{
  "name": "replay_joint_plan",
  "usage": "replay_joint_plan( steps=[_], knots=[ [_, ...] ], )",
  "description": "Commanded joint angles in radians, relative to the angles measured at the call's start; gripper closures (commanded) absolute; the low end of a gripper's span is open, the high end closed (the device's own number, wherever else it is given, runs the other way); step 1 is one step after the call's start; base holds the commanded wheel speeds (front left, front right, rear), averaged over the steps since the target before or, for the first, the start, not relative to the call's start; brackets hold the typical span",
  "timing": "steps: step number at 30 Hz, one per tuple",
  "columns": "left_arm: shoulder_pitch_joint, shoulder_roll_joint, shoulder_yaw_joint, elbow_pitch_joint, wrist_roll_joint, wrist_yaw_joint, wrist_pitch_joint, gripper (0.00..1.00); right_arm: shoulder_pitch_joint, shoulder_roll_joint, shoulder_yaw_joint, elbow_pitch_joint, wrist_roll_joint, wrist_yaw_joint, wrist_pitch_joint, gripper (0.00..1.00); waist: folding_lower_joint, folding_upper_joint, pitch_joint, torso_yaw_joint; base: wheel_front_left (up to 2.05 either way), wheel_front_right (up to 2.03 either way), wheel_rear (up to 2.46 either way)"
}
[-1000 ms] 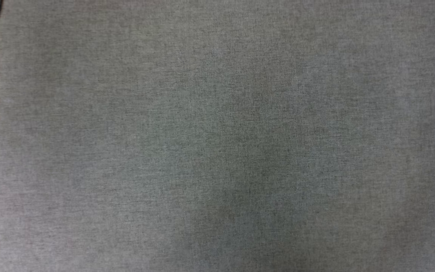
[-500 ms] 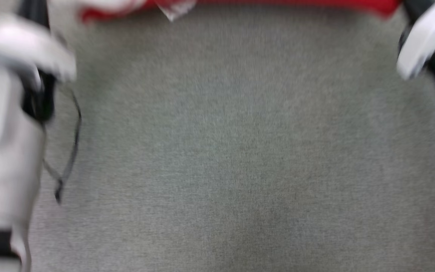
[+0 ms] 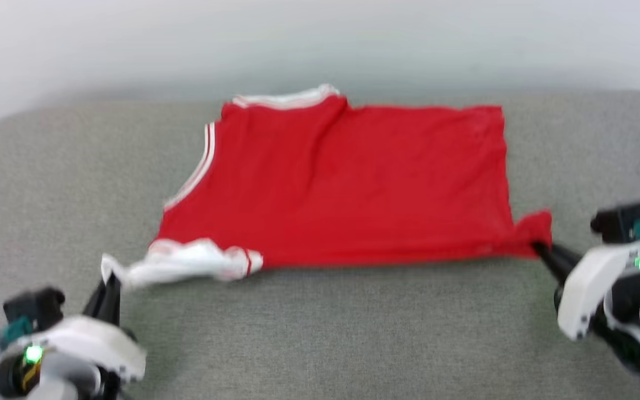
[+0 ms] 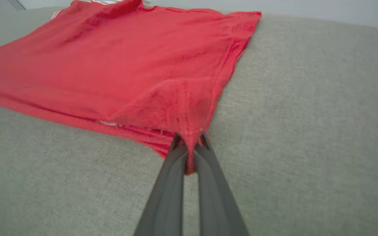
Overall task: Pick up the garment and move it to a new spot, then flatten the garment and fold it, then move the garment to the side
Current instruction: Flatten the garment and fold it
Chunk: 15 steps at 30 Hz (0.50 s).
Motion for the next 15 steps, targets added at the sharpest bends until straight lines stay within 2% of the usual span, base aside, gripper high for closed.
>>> replay_joint_plan(
  steps=[1,6,10,15],
  knots=[
    [0.074,0.025,0.018,-0.056,-0.015,0.036,0.022,1.00,0.069,-0.024,-0.029,-0.021,0.004,-0.003,0.013,1.00,0.0003,-0.0001,-0.064,0.010,0.00,0.00,0.00],
    [0.301,0.060,0.025,-0.303,-0.043,0.139,0.121,1.00,0.287,-0.032,-0.140,-0.142,-0.027,-0.003,0.074,1.00,0.0003,-0.0001,-0.106,0.019,0.00,0.00,0.00],
    [0.437,0.083,0.038,-0.469,-0.066,0.211,0.181,1.00,0.451,0.003,-0.250,-0.265,-0.060,-0.003,0.162,1.00,0.0003,-0.0001,-0.119,0.017,0.00,0.00,0.00],
    [0.489,0.097,0.055,-0.596,-0.072,0.253,0.203,1.00,0.559,0.066,-0.385,-0.417,-0.128,-0.002,0.273,1.00,0.0003,-0.0001,-0.105,0.009,0.00,0.00,0.00]
  ],
)
